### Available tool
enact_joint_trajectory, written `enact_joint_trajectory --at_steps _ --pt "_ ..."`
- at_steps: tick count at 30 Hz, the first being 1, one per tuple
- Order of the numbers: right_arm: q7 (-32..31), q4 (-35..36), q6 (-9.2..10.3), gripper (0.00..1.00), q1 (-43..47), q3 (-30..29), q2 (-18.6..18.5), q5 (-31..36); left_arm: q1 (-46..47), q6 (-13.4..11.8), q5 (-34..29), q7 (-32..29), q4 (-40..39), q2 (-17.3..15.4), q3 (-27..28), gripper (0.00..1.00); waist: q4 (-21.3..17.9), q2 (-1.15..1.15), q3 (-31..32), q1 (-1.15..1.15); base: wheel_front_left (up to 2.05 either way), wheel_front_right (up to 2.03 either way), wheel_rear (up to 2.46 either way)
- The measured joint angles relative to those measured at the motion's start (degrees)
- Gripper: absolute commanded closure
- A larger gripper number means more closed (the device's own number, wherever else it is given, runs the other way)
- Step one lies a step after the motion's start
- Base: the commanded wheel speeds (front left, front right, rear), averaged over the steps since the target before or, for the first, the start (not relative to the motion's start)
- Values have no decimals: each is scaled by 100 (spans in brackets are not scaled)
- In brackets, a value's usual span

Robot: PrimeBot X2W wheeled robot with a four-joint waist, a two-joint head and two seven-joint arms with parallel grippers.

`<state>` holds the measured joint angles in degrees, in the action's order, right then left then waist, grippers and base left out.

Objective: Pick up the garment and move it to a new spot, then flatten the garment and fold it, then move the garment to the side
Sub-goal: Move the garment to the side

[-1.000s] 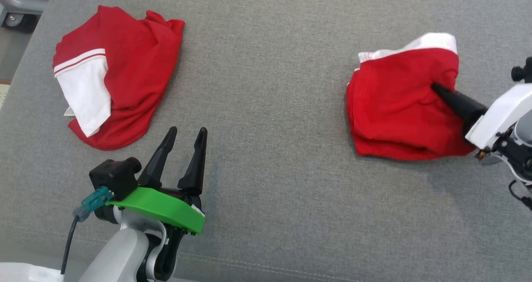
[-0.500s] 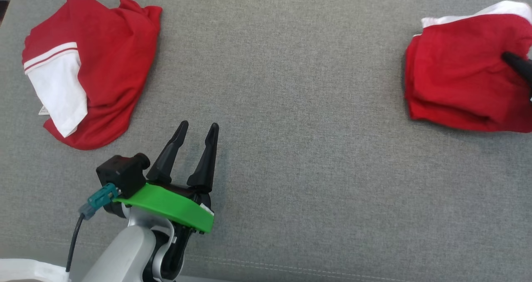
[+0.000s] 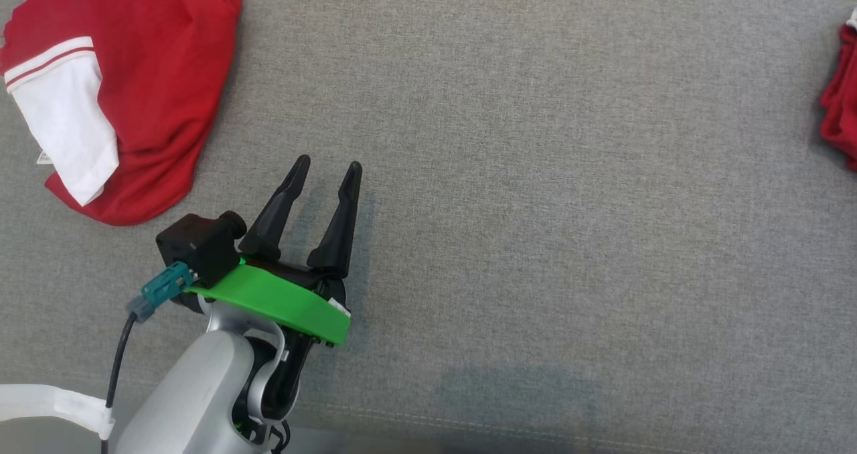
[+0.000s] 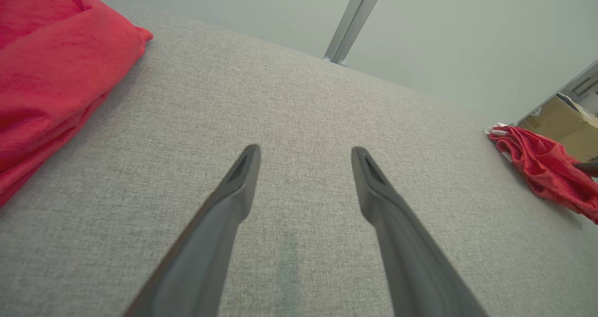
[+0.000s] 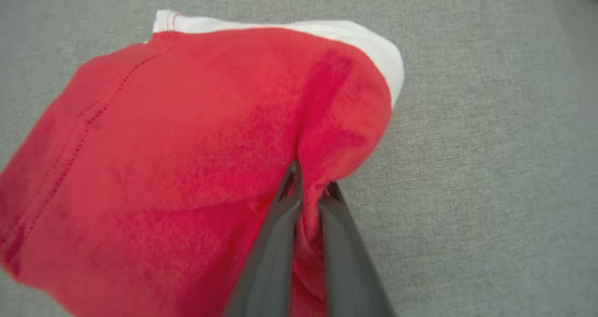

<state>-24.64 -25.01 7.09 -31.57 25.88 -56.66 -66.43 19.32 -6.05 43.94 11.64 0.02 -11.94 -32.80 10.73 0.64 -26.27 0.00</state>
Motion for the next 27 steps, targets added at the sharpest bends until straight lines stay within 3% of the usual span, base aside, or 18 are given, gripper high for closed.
enact_joint_trajectory --at_steps 2,4,5,6,7,8,20,27 --pt "-44 -101 0 100 86 11 -66 7 16 0 -4 0 2 -1 2 0 7 0 -3 0 0 0 0" --pt "-44 -226 0 91 153 -11 -166 46 43 0 -4 0 11 -1 4 0 9 0 2 0 0 0 0" --pt "-41 -285 0 54 172 -11 -215 67 57 0 -4 1 18 -1 8 0 9 0 6 0 0 0 0" --pt "11 -341 1 9 176 -12 -253 132 66 0 -4 1 38 -1 15 0 8 0 14 1 0 0 0" --pt "73 -400 1 9 175 -11 -279 240 67 0 -4 1 68 -2 34 0 6 0 26 1 0 0 0" --pt "99 -464 1 0 175 -12 -297 338 66 0 -4 2 88 -4 58 0 -1 0 38 0 0 0 0" --pt "516 -1255 2 0 487 -54 -283 771 66 36 9 62 300 43 115 0 -119 0 260 0 0 0 0" --pt "1727 -558 7 0 322 -146 -65 1291 -5 59 80 160 500 67 318 0 -201 0 585 0 0 0 0"
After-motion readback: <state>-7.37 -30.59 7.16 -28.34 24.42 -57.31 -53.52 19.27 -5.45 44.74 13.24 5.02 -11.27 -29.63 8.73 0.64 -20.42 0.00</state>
